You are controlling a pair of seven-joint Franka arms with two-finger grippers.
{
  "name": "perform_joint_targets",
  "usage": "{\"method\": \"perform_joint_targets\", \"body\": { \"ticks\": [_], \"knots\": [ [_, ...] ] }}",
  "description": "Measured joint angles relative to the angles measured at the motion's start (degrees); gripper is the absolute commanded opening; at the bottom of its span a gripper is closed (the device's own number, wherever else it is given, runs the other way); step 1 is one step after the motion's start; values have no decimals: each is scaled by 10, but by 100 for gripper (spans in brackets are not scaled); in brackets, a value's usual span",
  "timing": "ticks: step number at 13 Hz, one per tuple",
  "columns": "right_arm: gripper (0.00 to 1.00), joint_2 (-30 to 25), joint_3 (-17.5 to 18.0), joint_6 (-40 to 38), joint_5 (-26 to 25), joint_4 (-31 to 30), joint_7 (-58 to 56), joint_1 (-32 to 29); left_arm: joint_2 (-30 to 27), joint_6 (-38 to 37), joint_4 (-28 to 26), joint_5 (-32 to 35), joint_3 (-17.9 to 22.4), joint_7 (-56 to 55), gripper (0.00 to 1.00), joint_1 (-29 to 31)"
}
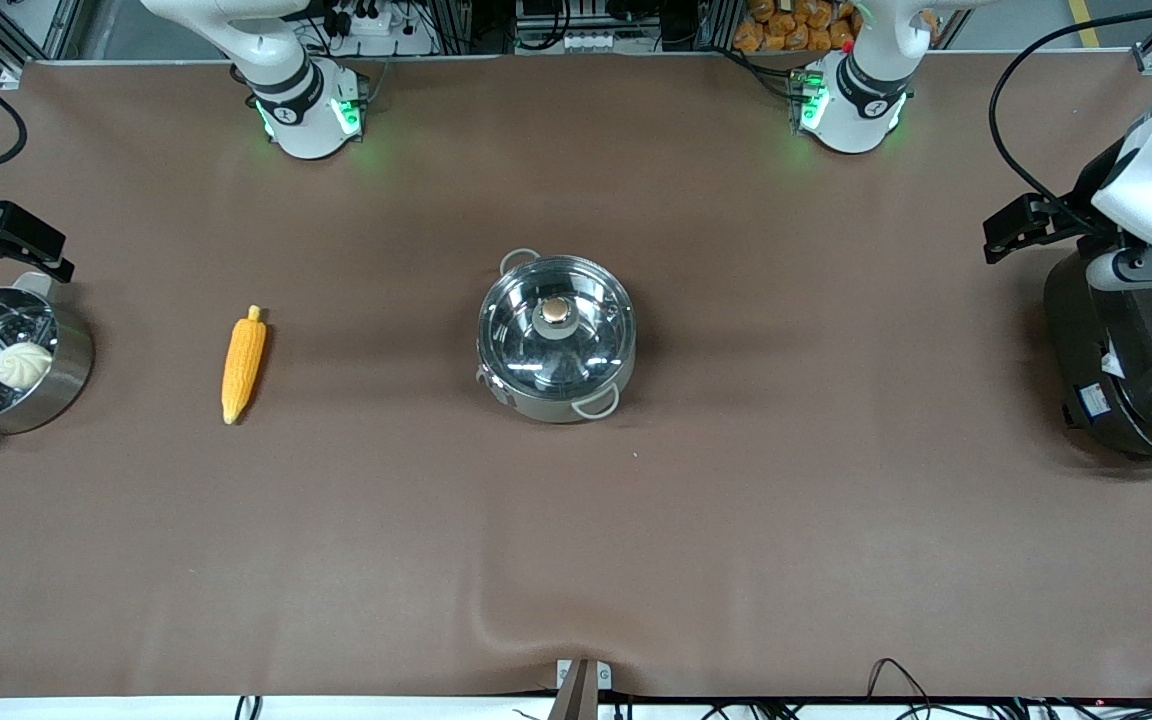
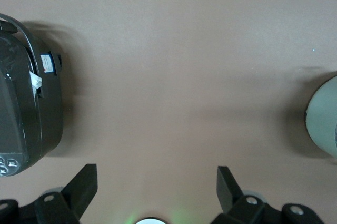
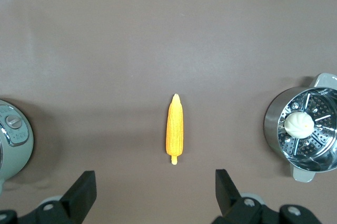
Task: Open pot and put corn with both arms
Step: 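Reach the left gripper to the lid knob while the right gripper reaches the corn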
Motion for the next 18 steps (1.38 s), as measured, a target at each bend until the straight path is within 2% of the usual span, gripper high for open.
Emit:
{"method": "perform_joint_targets", "body": {
  "ticks": [6,8,10,15,18],
  "knots": [
    [100,2,1,0,0,-5,0,-3,2,0,0,0,-4,0,100,-5],
    [100,2,1,0,0,-8,0,-4,14,4,0,-3,-15,-17,100,-27],
    [100,3,1,0,0,-10,0,-5,36,30,3,-8,-31,-109,100,-74],
    [100,7,2,8,0,-19,0,-9,139,124,49,-8,-44,-471,100,-243],
    [100,36,2,96,0,-88,-7,-26,214,174,83,-8,-42,-636,100,-312]
  ]
}}
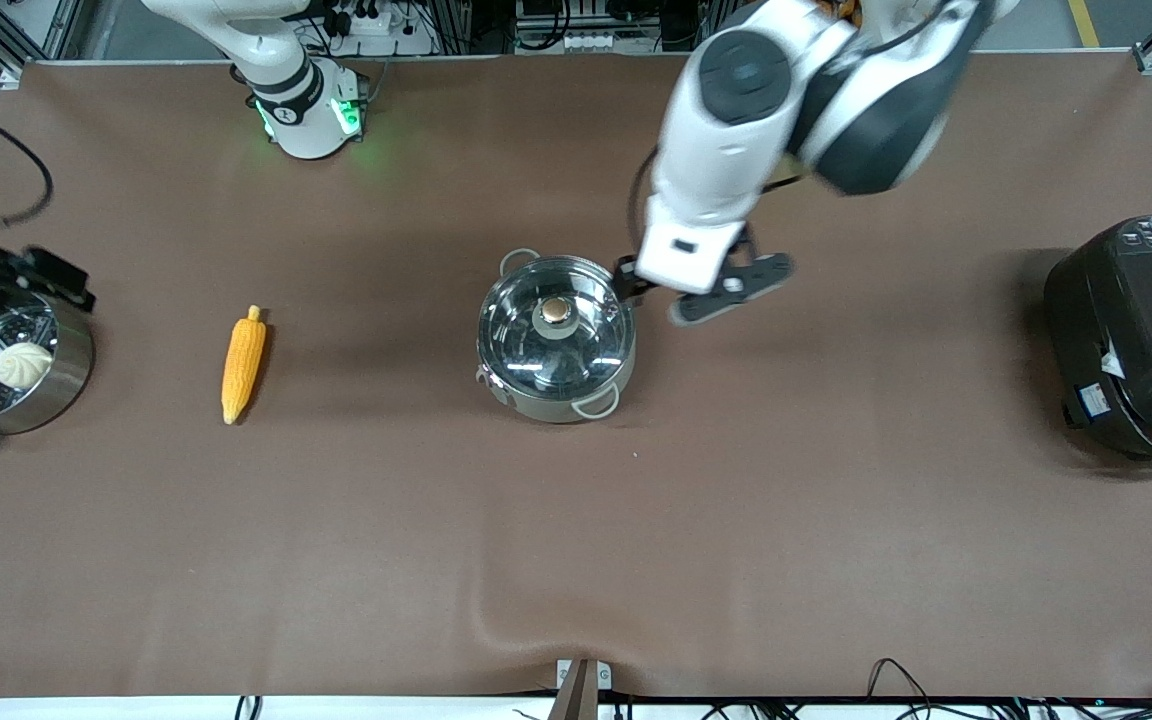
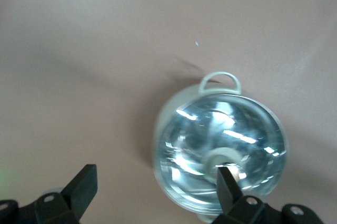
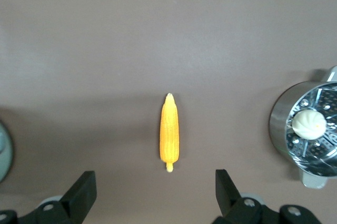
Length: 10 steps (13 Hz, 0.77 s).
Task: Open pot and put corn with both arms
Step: 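Reach the left gripper to the lid knob while the right gripper reaches the corn, then grasp the lid knob with the left gripper while the right gripper grasps the corn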
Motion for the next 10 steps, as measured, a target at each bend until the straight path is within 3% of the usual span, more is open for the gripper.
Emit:
{"method": "perform_joint_targets", "body": {
  "ticks": [5,10],
  "knots": [
    [100,86,0,280,0,-188,-17,-18,87,85,18,0,7,-167,100,-66],
    [100,169,5,375,0,-227,-17,-18,119,99,22,0,36,-201,100,-105]
  ]
}}
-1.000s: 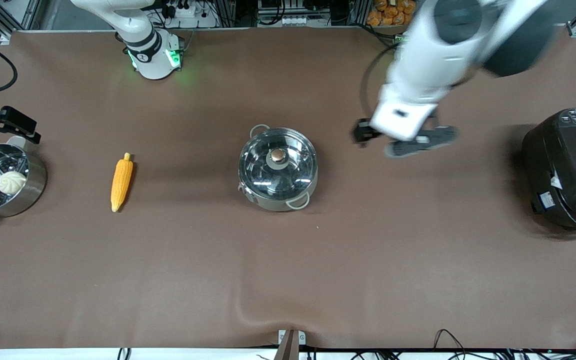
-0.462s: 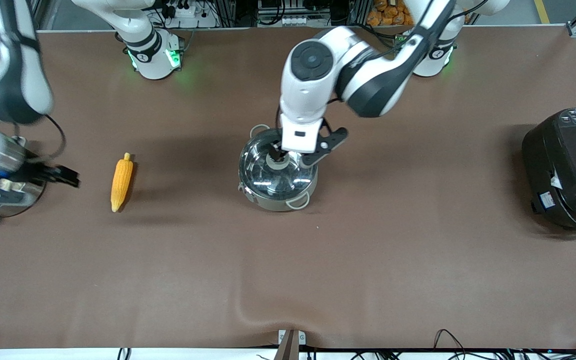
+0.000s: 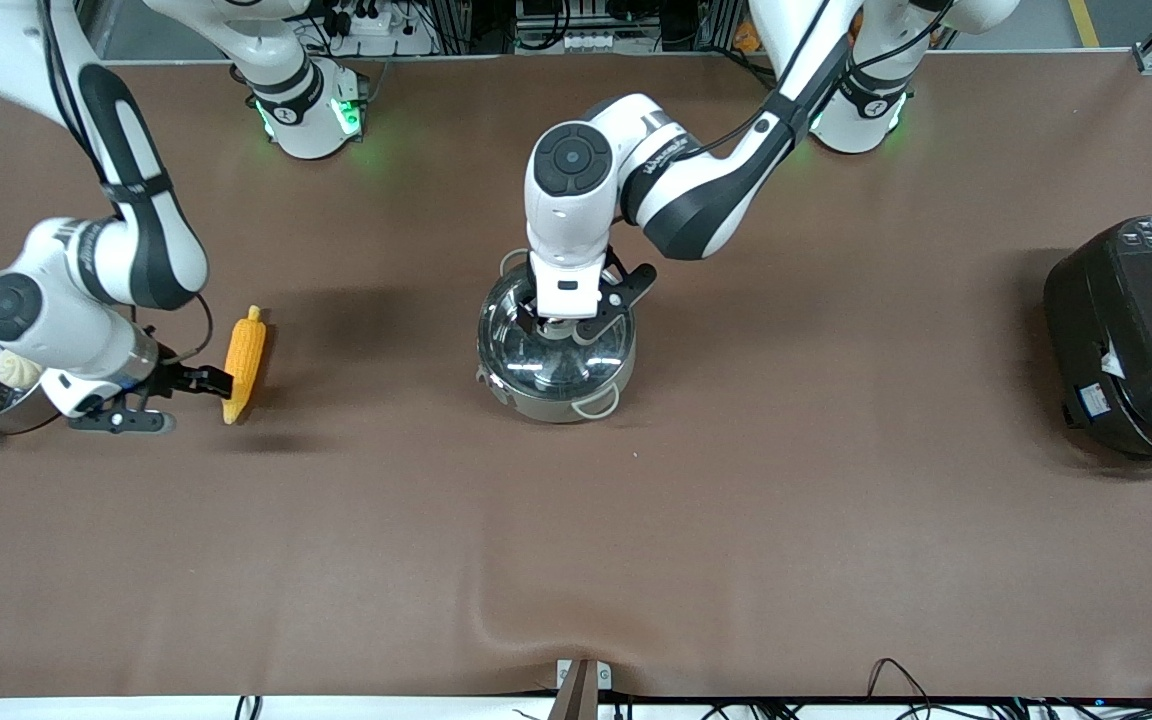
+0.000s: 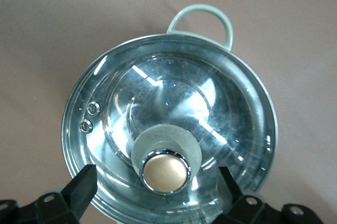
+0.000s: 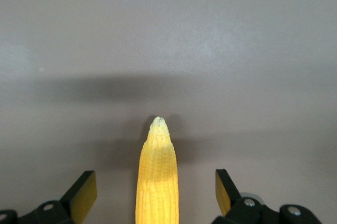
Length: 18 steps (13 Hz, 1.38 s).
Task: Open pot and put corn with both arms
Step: 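Grasp the lid knob with the left gripper while the right gripper grasps the corn, then lift the glass lid with the left gripper while the right gripper lifts the corn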
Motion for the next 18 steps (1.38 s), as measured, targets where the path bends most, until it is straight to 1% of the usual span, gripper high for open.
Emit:
{"method": "perform_joint_targets", "body": {
  "ticks": [2,4,6,8,9,11,12,13,14,15,16,17,18],
  "knots": [
    [100,28,0,10,0,0,0,0,7,11,0,0,14,-7,100,-17],
    [100,38,0,12,0,0,0,0,11,19,1,0,18,-10,100,-23],
    [100,40,0,9,0,0,-3,0,15,22,1,0,20,-10,97,-23],
    [100,44,0,5,0,-4,-18,0,19,22,1,0,20,-10,90,-23],
    [100,47,0,5,0,-7,-21,0,22,22,1,0,20,-10,90,-23],
    [100,52,0,5,0,-14,-25,0,26,22,1,0,20,-10,82,-23],
    [100,54,0,5,0,-18,-26,0,28,22,1,0,20,-10,72,-25],
    [100,54,0,5,0,-22,-26,0,30,22,1,0,20,-10,57,-27],
    [87,54,0,4,0,-26,-27,0,32,23,1,0,20,-10,23,-28],
    [74,55,0,3,0,-27,-27,0,33,24,1,0,21,-10,3,-29],
    [54,55,1,2,0,-30,-28,0,33,26,2,0,21,-10,0,-29],
    [36,55,3,2,0,-32,-28,0,33,26,3,0,21,-10,0,-29],
    [23,55,7,2,0,-34,-28,0,33,26,3,0,21,-10,0,-29]
  ]
}}
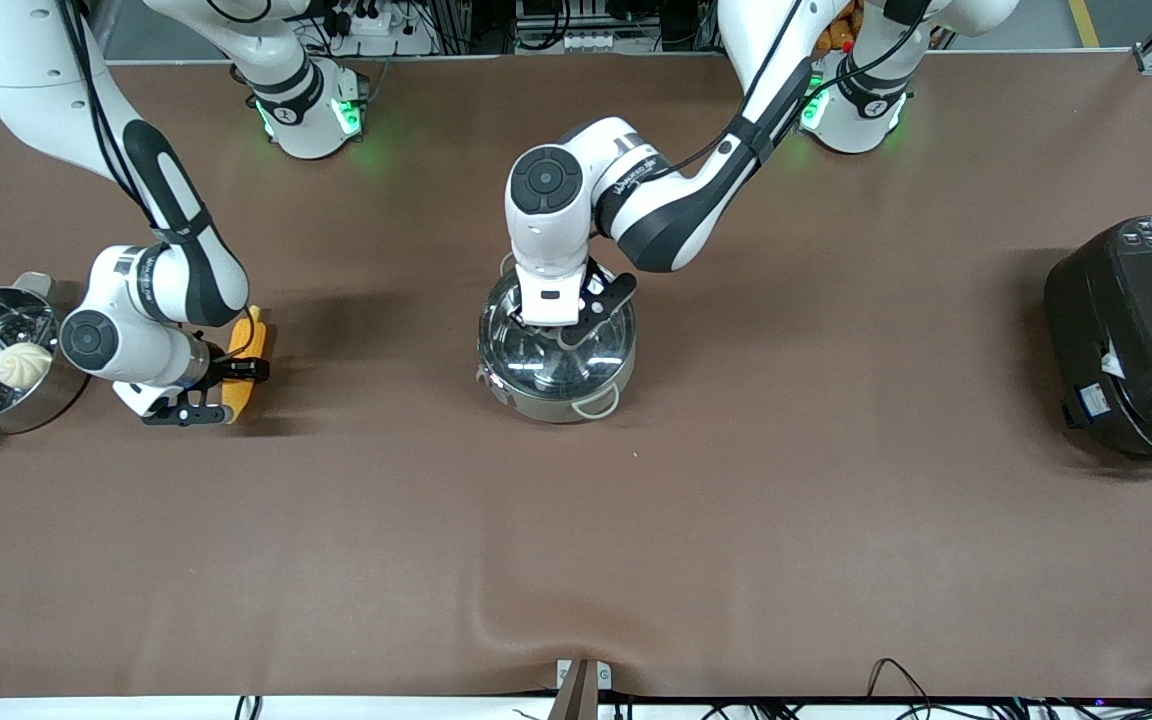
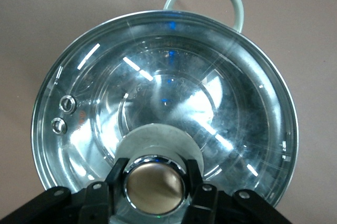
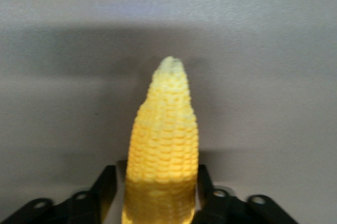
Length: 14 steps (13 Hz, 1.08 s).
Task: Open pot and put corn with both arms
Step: 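Lift the glass lid with the left gripper while the right gripper lifts the corn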
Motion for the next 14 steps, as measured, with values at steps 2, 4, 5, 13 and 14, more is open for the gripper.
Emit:
{"method": "perform_joint_targets", "body": {
  "ticks": [2,4,5,13,14],
  "knots": [
    [6,0,6,0,0,1,0,0,-1,-3,5,0,0,0,0,0],
    [0,-1,10,0,0,3,0,0,-16,-17,14,0,1,0,0,0],
    [0,-2,13,-7,0,6,0,0,-34,-33,19,0,2,0,0,1],
    [0,-49,48,-280,63,193,27,2,-195,-141,-40,1,10,290,0,175],
    [0,-55,61,-312,64,221,50,2,-211,-141,-68,0,9,356,0,208]
  ]
}}
